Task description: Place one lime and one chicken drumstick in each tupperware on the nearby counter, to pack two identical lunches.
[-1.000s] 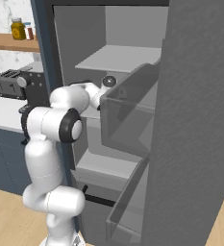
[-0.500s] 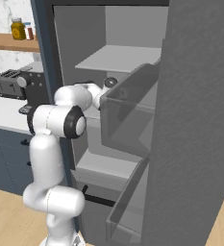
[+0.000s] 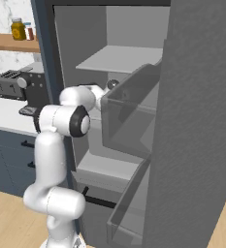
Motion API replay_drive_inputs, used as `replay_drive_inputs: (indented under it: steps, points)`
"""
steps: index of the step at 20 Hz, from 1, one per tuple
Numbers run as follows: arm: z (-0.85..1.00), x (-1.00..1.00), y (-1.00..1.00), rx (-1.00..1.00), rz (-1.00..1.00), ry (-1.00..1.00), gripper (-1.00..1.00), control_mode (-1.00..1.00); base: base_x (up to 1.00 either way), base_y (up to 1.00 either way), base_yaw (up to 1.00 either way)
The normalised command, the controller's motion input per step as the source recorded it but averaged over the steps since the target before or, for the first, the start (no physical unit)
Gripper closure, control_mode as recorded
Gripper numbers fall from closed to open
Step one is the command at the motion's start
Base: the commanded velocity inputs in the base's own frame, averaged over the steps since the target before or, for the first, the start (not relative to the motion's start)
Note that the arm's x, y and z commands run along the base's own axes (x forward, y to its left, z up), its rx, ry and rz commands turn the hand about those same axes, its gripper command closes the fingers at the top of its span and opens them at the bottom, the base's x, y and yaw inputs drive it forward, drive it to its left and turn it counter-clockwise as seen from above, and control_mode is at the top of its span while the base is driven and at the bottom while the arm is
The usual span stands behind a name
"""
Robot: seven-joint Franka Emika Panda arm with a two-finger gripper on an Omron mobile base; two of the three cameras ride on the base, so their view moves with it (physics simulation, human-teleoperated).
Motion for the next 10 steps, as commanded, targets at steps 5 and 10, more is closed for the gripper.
replay_drive_inputs:
  steps: [5,10]
  points:
    - [-0.38,0.09,0.00,0.00,0.01,0.00,1.00,-1.00,0.00,0.00,0.00]
    - [-0.38,0.00,0.00,0.00,0.00,0.00,1.00,-1.00,0.00,0.00,0.00]
